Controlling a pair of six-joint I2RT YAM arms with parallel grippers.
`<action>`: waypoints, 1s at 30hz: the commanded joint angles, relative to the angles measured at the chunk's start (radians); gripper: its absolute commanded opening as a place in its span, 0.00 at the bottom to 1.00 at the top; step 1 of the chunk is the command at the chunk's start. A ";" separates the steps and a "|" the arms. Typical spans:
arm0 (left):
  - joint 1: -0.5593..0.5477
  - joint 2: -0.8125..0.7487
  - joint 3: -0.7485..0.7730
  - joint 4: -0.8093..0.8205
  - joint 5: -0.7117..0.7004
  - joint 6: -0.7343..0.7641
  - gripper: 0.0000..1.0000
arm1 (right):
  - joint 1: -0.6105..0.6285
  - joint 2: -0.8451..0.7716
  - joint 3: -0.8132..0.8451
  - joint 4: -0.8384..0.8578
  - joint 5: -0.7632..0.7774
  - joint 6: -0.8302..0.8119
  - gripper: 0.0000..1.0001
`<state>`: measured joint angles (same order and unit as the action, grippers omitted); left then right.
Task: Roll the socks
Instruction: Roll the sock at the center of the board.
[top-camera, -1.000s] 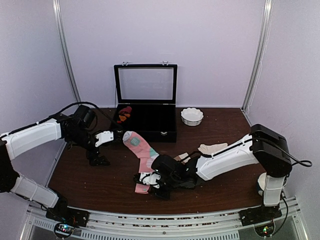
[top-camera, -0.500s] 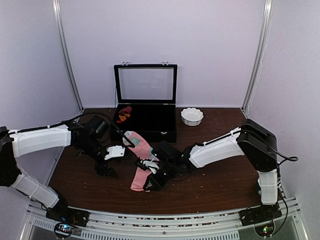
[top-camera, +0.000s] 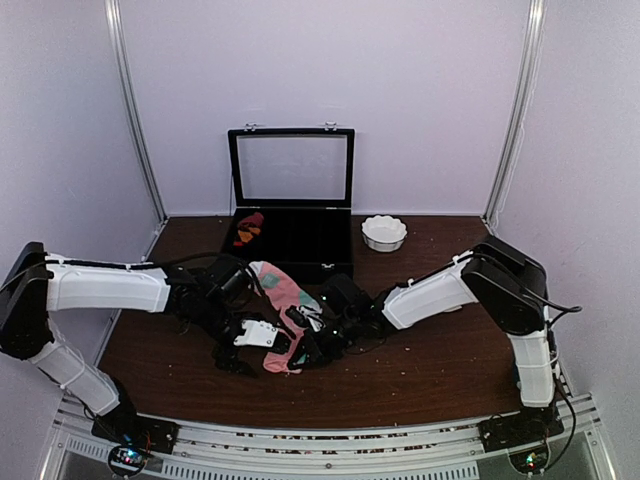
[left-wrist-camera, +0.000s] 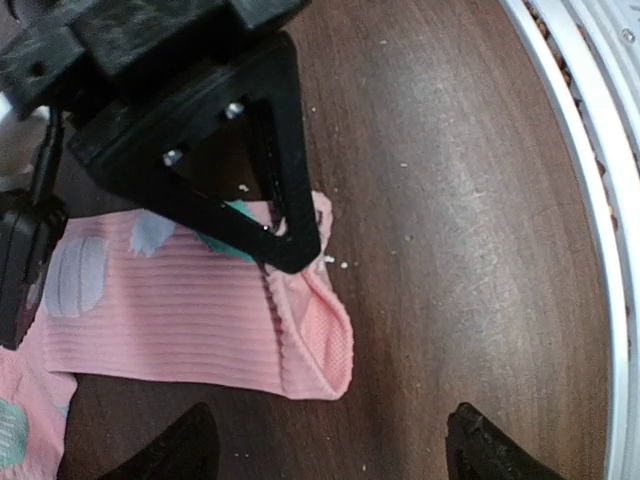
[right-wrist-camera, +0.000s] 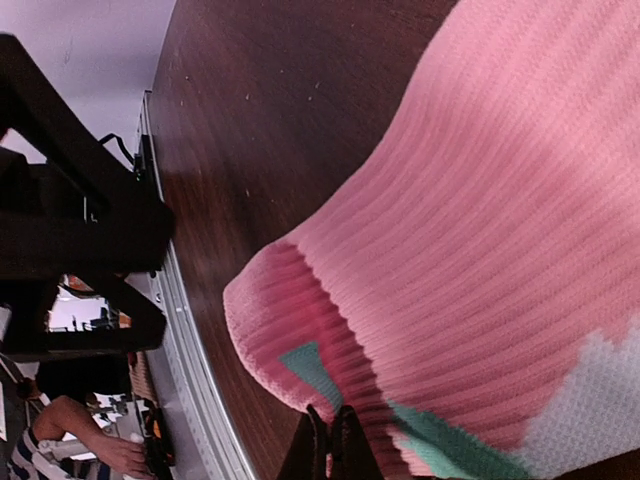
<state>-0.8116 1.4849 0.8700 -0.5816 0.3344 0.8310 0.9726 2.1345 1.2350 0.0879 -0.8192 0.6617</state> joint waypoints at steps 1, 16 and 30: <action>-0.052 0.063 -0.003 0.113 -0.110 0.029 0.78 | -0.009 0.023 -0.019 0.078 -0.030 0.114 0.00; -0.102 0.152 0.016 0.138 -0.234 0.011 0.52 | -0.024 0.044 -0.063 0.213 -0.072 0.234 0.00; -0.152 0.097 -0.053 0.152 -0.293 -0.031 0.47 | -0.029 0.045 -0.086 0.234 -0.060 0.231 0.00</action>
<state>-0.9455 1.6135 0.8562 -0.4599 0.0853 0.8169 0.9520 2.1658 1.1683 0.3012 -0.8833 0.8906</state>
